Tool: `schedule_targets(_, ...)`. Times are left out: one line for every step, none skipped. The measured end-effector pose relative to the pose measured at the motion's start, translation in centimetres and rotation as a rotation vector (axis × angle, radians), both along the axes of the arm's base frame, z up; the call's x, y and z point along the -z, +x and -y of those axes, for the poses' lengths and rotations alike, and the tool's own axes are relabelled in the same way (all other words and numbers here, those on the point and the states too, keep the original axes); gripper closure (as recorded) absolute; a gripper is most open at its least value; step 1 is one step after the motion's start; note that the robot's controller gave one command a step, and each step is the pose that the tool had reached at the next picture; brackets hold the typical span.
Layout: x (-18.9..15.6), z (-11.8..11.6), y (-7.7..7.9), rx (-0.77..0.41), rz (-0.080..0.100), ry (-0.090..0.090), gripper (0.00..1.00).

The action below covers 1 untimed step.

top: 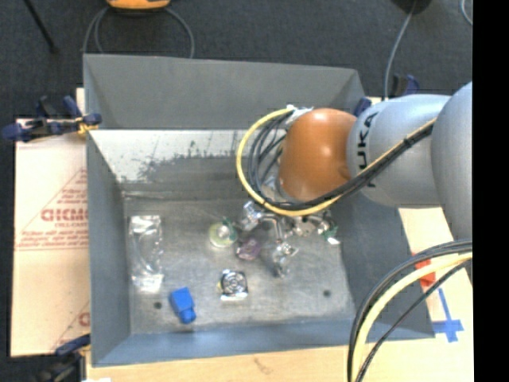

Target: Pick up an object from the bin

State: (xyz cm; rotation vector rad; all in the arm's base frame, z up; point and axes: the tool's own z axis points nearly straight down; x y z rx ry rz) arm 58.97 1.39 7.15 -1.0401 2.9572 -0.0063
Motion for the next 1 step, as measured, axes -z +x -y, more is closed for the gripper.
schedule_targets(-0.53, 0.10, 0.15, 0.001, 0.007, 0.001, 1.00)
